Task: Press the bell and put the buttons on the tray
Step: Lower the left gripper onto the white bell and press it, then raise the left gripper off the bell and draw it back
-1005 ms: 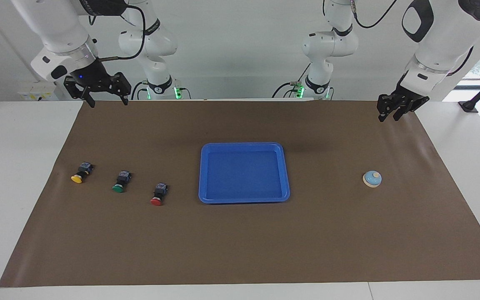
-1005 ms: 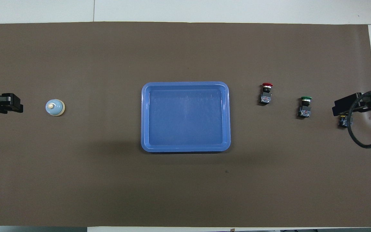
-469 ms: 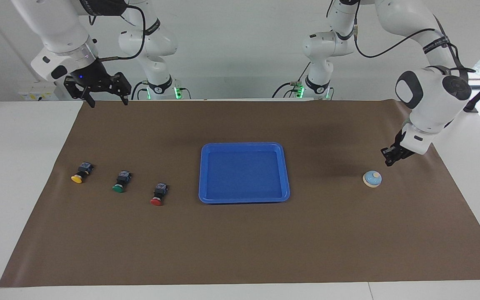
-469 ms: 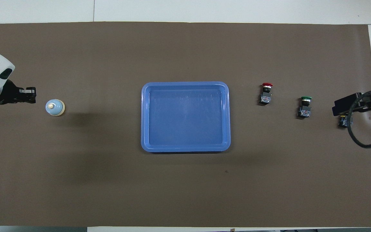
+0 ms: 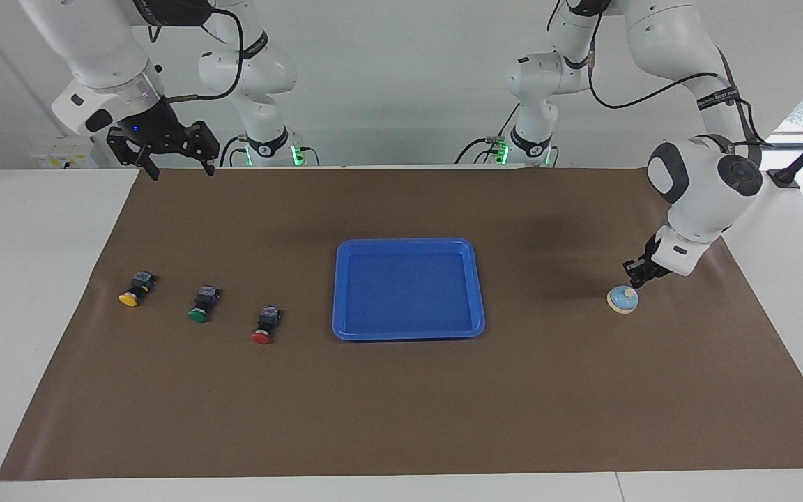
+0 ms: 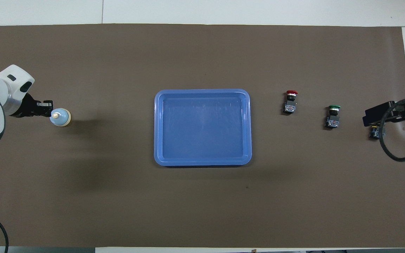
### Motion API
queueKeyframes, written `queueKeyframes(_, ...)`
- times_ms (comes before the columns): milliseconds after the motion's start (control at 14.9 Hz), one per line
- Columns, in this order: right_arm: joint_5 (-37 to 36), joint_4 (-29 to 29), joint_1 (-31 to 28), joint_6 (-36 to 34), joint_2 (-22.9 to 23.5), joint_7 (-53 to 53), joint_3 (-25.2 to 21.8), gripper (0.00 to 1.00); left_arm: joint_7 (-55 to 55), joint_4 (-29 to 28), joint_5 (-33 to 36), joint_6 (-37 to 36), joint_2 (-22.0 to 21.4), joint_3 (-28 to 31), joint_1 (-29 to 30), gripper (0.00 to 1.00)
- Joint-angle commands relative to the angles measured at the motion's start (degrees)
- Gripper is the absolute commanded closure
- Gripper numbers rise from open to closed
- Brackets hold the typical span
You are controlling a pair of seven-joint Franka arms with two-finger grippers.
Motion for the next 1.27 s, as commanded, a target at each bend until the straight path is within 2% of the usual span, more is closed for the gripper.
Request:
queueKeyframes(0, -0.2, -1.1, -1.1, -0.5, -1.1, -1.3, 0.6, 0.00, 0.2, -4.4, 0.4, 6.0, 0.2, 0.0, -0.3, 1.00)
queueKeyframes(335, -0.2, -1.1, -1.1, -0.5, -1.1, -1.3, 0.6, 0.00, 0.2, -3.5, 0.4, 4.6, 1.2, 0.0, -0.5, 1.00)
queueKeyframes(737, -0.2, -1.1, -1.1, -0.5, -1.1, -1.3, 0.6, 0.00, -0.6, 10.0, 0.4, -17.9, -1.7, -0.2, -2.7, 1.00)
queueKeyframes(1139, -0.2, -1.1, -1.1, -0.5, -1.1, -1.3, 0.6, 0.00, -0.6, 11.0, 0.2, -26.1, -10.3, -0.3, -3.2, 1.00)
queueKeyframes(1206, -0.2, -1.1, -1.1, -0.5, -1.1, -1.3, 0.6, 0.00, -0.5, 11.0, 0.2, -27.3, -11.3, -0.3, -3.2, 0.92)
